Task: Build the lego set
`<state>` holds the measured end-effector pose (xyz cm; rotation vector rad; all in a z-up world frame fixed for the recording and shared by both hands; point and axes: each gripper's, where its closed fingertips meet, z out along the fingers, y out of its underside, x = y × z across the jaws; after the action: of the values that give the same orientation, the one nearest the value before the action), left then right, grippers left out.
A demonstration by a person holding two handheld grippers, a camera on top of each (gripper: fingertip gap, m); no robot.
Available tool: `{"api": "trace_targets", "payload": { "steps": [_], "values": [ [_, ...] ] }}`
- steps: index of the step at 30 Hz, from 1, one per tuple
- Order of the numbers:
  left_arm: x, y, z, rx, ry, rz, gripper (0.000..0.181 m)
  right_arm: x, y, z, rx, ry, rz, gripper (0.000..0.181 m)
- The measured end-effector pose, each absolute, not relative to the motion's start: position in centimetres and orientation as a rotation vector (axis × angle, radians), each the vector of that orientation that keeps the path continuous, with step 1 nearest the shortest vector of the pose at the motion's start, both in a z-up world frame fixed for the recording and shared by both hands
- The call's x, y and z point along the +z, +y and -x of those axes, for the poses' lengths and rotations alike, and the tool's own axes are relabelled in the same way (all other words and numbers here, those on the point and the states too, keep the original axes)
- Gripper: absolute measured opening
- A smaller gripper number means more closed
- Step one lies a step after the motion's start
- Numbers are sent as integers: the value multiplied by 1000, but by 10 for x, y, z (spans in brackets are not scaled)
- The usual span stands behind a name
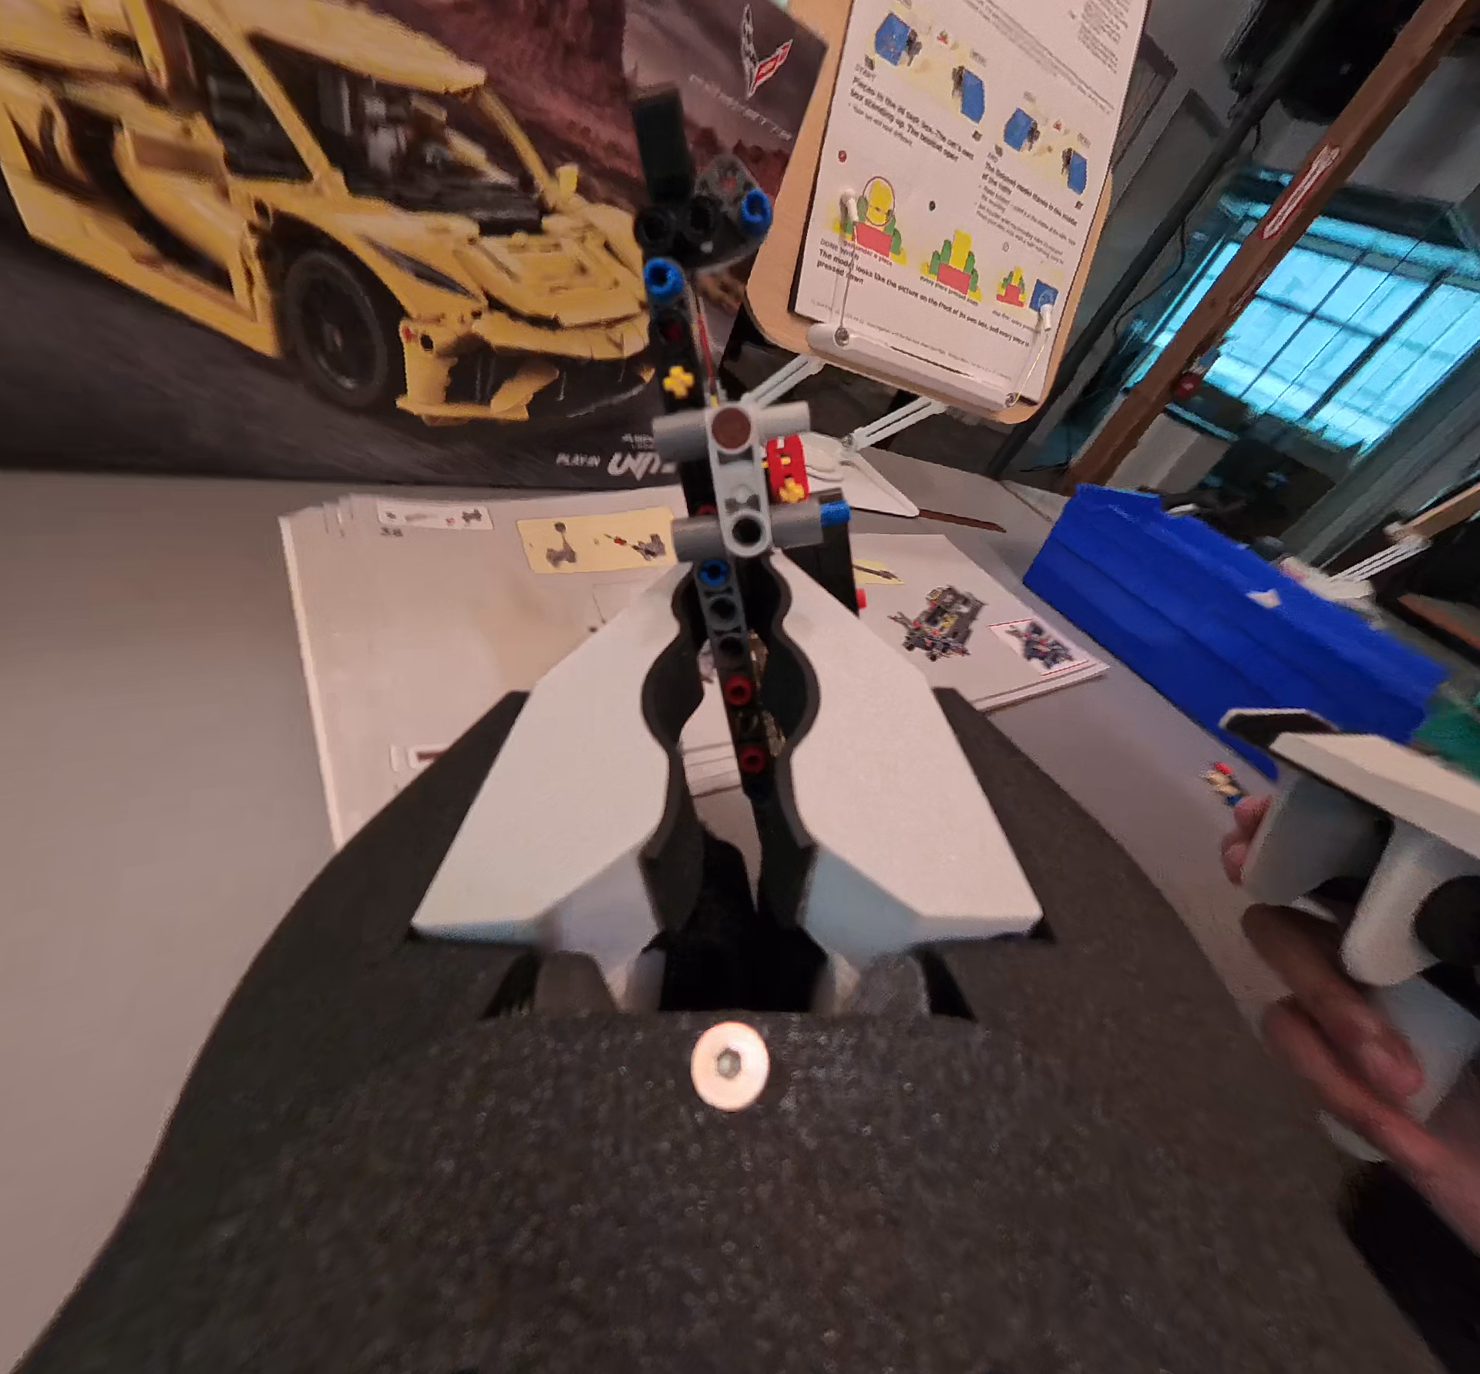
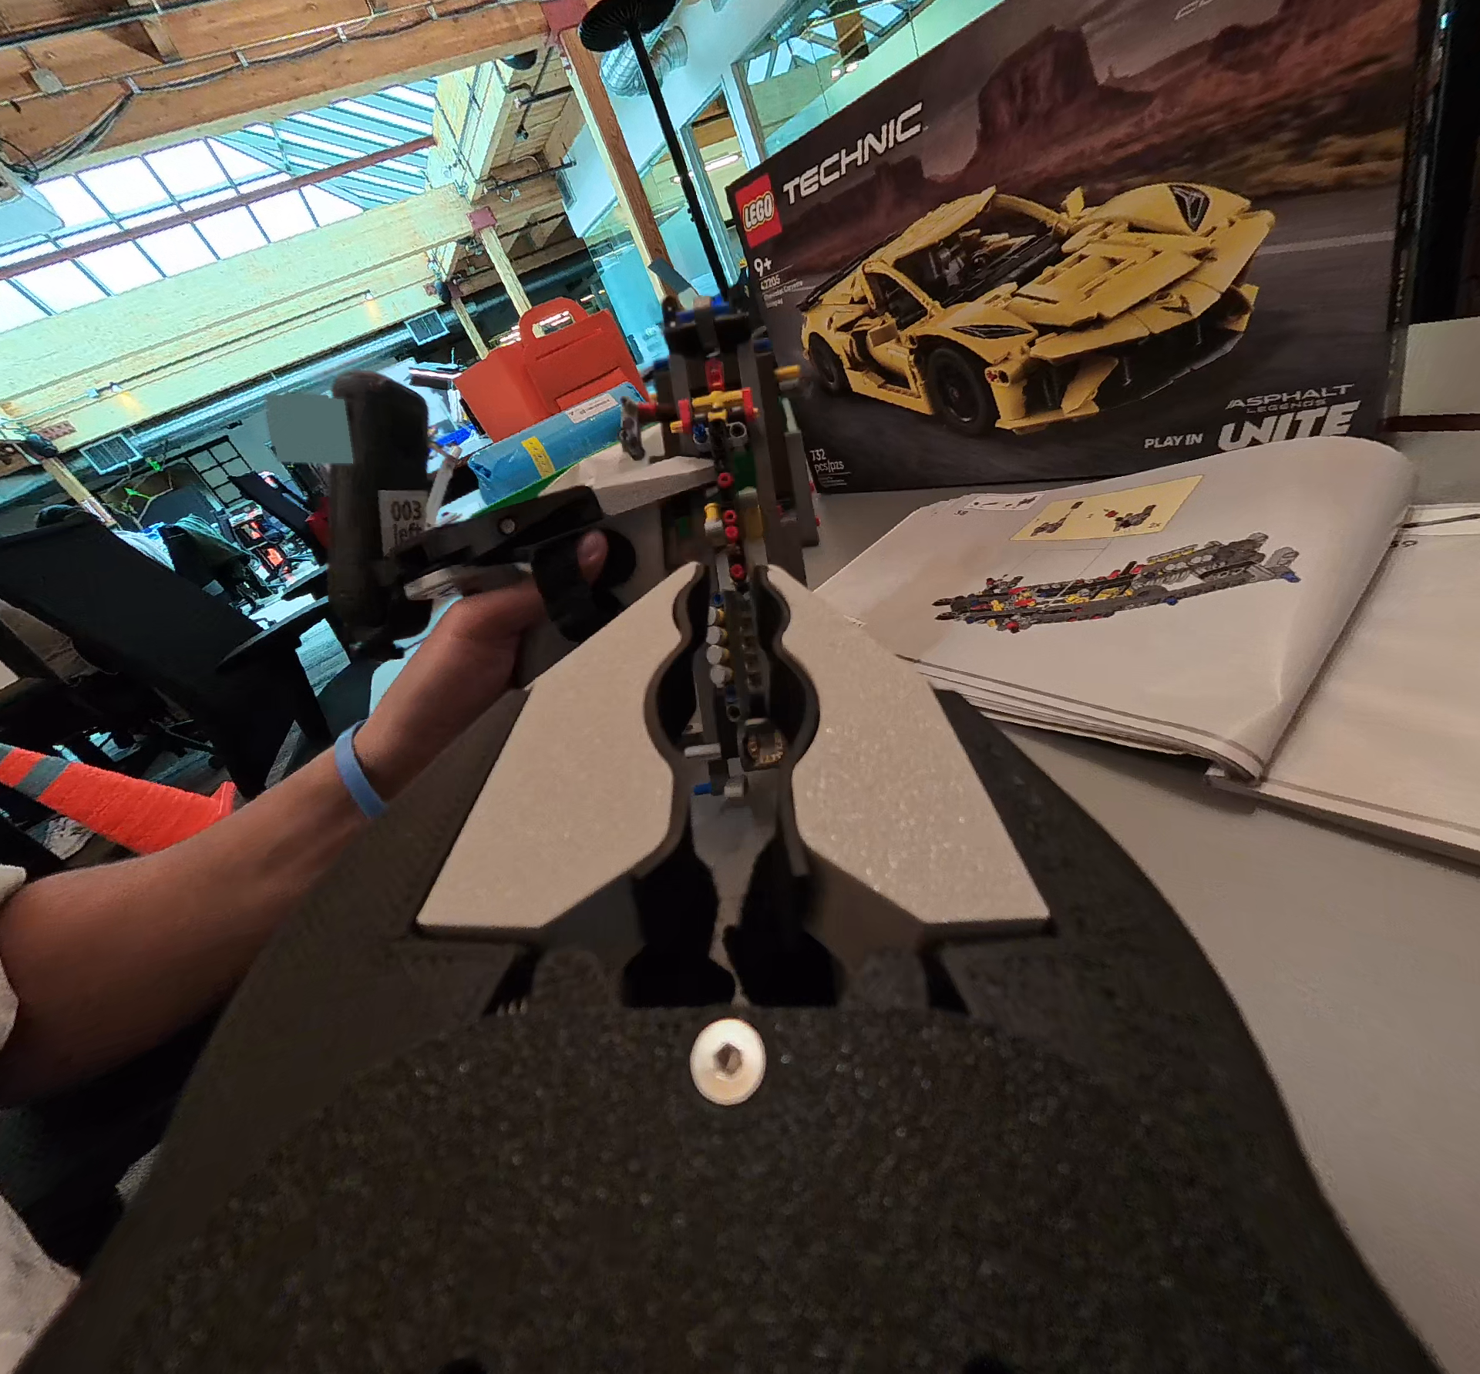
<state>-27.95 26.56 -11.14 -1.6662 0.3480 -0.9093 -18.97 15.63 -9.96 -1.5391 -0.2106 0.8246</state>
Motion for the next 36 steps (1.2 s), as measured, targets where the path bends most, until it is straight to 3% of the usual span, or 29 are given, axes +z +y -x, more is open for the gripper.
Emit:
{"api": "trace_targets", "payload": {
  "steps": [6,11,14,19,23,27,30,36],
  "values": [
    [-84,241,263,-495,615,1442,7,-95,163,206,804,-290,1545,11],
    [-74,235,266,-552,566,1410,7,-112,171,212,731,-365,1686,16],
    [-77,238,269,-696,482,1461,7,-118,175,218,746,-413,1765,34],
    [-89,241,268,-951,342,1571,7,-142,188,236,616,-547,1843,81],
    [-94,230,262,-1020,295,1618,7,-150,191,262,600,-582,1851,98],
    [-101,220,256,-1032,293,1675,7,-164,195,273,586,-607,1943,95],
    [-105,217,259,-1060,271,1723,6,-170,190,271,598,-645,2009,62],
    [-120,215,258,-1144,264,1849,6,-178,188,254,625,-955,2160,59]
  ]
}}
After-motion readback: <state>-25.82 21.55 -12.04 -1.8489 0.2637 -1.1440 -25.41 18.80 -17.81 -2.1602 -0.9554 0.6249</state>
